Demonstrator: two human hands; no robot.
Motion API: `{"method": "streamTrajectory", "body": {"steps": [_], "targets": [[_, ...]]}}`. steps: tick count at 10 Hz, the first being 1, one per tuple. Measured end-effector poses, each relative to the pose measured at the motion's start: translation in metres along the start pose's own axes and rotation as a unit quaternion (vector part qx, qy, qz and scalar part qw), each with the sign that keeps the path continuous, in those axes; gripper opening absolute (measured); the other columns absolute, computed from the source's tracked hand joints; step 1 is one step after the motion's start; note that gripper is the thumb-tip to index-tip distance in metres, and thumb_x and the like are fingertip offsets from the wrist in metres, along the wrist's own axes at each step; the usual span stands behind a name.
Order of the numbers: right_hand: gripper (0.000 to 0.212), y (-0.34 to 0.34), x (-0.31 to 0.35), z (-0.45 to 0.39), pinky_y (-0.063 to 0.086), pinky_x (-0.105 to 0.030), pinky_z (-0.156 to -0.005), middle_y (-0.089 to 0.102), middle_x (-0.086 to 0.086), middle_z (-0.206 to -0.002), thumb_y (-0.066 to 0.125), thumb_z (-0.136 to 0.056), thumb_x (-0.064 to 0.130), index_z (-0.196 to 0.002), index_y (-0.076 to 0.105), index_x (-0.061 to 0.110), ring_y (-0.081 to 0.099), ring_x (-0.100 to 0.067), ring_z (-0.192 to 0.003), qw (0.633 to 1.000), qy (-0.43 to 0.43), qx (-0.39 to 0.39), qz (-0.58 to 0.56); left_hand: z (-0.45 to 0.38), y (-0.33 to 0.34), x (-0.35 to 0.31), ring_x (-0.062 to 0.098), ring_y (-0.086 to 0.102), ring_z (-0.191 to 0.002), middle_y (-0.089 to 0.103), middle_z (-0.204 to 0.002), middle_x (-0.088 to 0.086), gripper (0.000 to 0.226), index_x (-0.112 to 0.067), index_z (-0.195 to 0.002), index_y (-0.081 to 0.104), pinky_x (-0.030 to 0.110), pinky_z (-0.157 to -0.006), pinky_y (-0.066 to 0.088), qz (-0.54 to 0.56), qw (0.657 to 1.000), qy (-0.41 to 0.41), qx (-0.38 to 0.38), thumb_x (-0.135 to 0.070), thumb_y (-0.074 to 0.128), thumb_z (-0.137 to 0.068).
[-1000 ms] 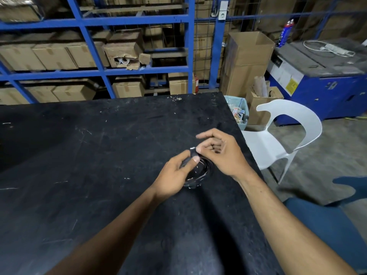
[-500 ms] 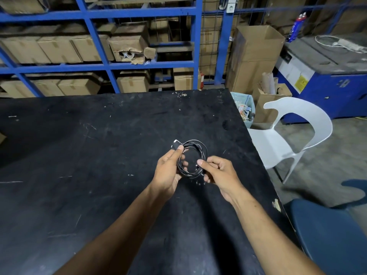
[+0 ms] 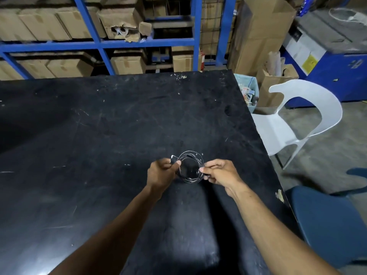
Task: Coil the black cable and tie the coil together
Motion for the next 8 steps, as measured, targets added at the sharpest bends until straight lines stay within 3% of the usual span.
{"method": "streamTrajectory", "body": {"steps": [1, 2, 3, 4, 5, 6, 7, 8], "targets": [[0.020, 0.000, -0.023, -0.017, 0.056, -0.021, -0.057, 0.081, -0.017, -0.087, 0.092, -0.075, 0.006, -0.089, 0.078, 0.005, 0.070, -0.015, -0.058, 0.998, 0.030, -0.048, 0.003, -0.001, 0.005, 0.004, 0.023, 0.060, -0.063, 0.053, -0.043, -0.009, 0.049, -0.023, -0.047, 0.054, 0.028, -0.061, 0.042, -0.123, 0.992, 0.022, -0.024, -0.042, 0.078, -0.086], [0.023, 0.002, -0.049, -0.040, 0.062, -0.024, -0.062, 0.080, -0.011, -0.088, 0.093, -0.071, 0.004, -0.087, 0.078, 0.010, 0.072, -0.014, -0.067, 0.994, 0.052, -0.094, 0.033, -0.016, 0.019, 0.025, 0.029, 0.074, -0.090, 0.077, -0.079, 0.006, 0.028, -0.014, -0.079, 0.074, 0.032, -0.075, 0.051, -0.154, 0.988, 0.005, -0.017, -0.041, 0.080, -0.084], [0.027, 0.005, -0.075, -0.072, 0.067, -0.042, -0.084, 0.080, -0.005, -0.082, 0.095, -0.064, 0.008, -0.077, 0.076, 0.023, 0.078, -0.018, -0.073, 0.989, 0.057, -0.111, 0.078, -0.042, 0.037, 0.050, 0.038, 0.071, -0.102, 0.078, -0.099, 0.015, 0.035, -0.011, -0.091, 0.076, 0.033, -0.079, 0.051, -0.205, 0.978, -0.020, 0.002, -0.045, 0.076, -0.086], [0.026, 0.008, -0.086, -0.095, 0.065, -0.042, -0.088, 0.080, 0.000, -0.077, 0.095, -0.063, 0.014, -0.073, 0.074, 0.026, 0.080, -0.021, -0.078, 0.986, 0.044, -0.114, 0.110, -0.060, 0.047, 0.074, 0.034, 0.072, -0.103, 0.079, -0.096, 0.010, 0.033, -0.018, -0.090, 0.077, 0.026, -0.073, 0.045, -0.199, 0.978, -0.056, 0.006, -0.050, 0.077, -0.083], [0.024, 0.012, -0.092, -0.112, 0.063, -0.040, -0.091, 0.081, -0.001, -0.082, 0.090, -0.071, 0.012, -0.075, 0.072, 0.027, 0.080, -0.022, -0.083, 0.985, 0.028, -0.110, 0.133, -0.074, 0.055, 0.087, 0.032, 0.071, -0.105, 0.078, -0.099, 0.012, 0.026, -0.021, -0.080, 0.066, 0.023, -0.074, 0.043, -0.180, 0.980, -0.080, 0.003, -0.043, 0.082, -0.081], [0.022, 0.011, -0.091, -0.119, 0.062, -0.039, -0.093, 0.081, -0.003, -0.090, 0.086, -0.076, 0.014, -0.083, 0.072, 0.028, 0.080, -0.024, -0.085, 0.982, 0.003, -0.113, 0.151, -0.082, 0.056, 0.087, 0.029, 0.070, -0.112, 0.079, -0.107, 0.008, 0.030, -0.019, -0.100, 0.075, 0.021, -0.075, 0.039, -0.195, 0.978, -0.070, 0.000, -0.042, 0.081, -0.082], [0.022, 0.004, -0.087, -0.120, 0.062, -0.039, -0.094, 0.081, 0.000, -0.099, 0.083, -0.079, 0.023, -0.079, 0.067, 0.038, 0.081, -0.024, -0.086, 0.976, -0.029, -0.111, 0.184, -0.085, 0.046, 0.084, 0.031, 0.069, -0.114, 0.078, -0.111, 0.008, 0.036, -0.020, -0.109, 0.074, 0.032, -0.087, 0.053, -0.207, 0.977, -0.035, -0.024, -0.041, 0.080, -0.082], [0.015, -0.007, -0.081, -0.109, 0.062, -0.031, -0.089, 0.081, -0.002, -0.097, 0.080, -0.084, 0.016, -0.086, 0.074, 0.030, 0.080, -0.023, -0.080, 0.977, -0.038, -0.099, 0.186, -0.081, 0.028, 0.080, 0.032, 0.071, -0.112, 0.079, -0.111, 0.009, 0.031, -0.022, -0.112, 0.076, 0.038, -0.089, 0.057, -0.192, 0.980, -0.023, -0.038, -0.039, 0.076, -0.085]]}}
Point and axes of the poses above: each hand's wrist, its own z-axis away from the middle knuckle, its own y-axis out of the palm, x = y × z, the point moved 8 cm from there along -z, towards the middle knuckle
